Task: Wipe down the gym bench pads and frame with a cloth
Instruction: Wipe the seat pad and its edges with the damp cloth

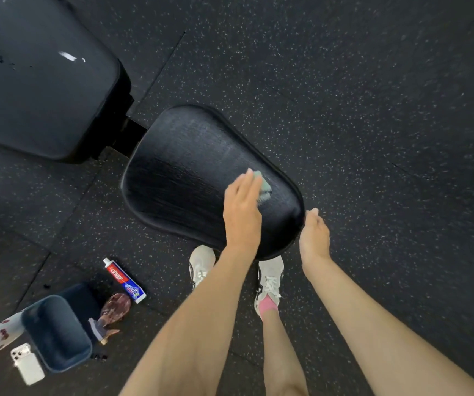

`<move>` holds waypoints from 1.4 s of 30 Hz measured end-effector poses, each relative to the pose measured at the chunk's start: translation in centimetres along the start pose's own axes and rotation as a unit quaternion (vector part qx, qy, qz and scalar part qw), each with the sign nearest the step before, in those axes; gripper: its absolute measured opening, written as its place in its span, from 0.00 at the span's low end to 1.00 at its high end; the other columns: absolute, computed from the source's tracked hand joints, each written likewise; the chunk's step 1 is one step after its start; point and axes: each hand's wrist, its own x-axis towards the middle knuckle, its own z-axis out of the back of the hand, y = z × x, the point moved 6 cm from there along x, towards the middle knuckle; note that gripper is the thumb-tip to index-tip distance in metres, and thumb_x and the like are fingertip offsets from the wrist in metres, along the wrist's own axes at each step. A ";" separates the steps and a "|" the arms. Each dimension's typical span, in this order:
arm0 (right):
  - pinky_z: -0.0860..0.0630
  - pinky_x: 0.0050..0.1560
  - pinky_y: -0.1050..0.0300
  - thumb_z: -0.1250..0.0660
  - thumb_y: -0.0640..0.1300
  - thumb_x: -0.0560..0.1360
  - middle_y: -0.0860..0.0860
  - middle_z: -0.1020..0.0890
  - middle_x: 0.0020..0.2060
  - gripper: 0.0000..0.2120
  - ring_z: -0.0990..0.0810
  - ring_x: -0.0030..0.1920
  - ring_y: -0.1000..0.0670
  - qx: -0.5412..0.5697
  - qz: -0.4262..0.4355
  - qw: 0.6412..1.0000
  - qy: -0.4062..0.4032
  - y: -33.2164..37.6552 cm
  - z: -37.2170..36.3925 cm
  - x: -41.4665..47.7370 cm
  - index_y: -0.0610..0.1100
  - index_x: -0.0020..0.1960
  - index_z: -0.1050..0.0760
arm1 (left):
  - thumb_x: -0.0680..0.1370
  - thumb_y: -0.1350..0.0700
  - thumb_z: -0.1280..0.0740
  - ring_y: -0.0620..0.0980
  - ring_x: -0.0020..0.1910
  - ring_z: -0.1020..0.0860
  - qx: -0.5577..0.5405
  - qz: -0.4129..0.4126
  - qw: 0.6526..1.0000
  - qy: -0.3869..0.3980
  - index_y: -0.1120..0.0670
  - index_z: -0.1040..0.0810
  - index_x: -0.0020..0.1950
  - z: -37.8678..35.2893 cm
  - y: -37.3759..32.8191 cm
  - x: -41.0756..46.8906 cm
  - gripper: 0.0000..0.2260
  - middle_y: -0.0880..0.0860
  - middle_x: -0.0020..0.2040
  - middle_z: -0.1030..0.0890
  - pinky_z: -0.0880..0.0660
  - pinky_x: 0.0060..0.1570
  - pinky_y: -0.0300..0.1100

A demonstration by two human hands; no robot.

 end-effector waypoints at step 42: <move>0.22 0.55 0.50 0.38 0.27 0.75 0.42 0.20 0.53 0.24 0.20 0.55 0.45 0.075 0.284 0.906 0.305 32.6 19.2 -30.2 0.47 0.64 0.31 | 0.82 0.47 0.42 0.51 0.48 0.20 -0.407 0.210 0.872 0.171 0.54 0.20 0.55 32.8 -33.4 6.3 0.15 0.55 0.53 0.17 0.23 0.49 0.45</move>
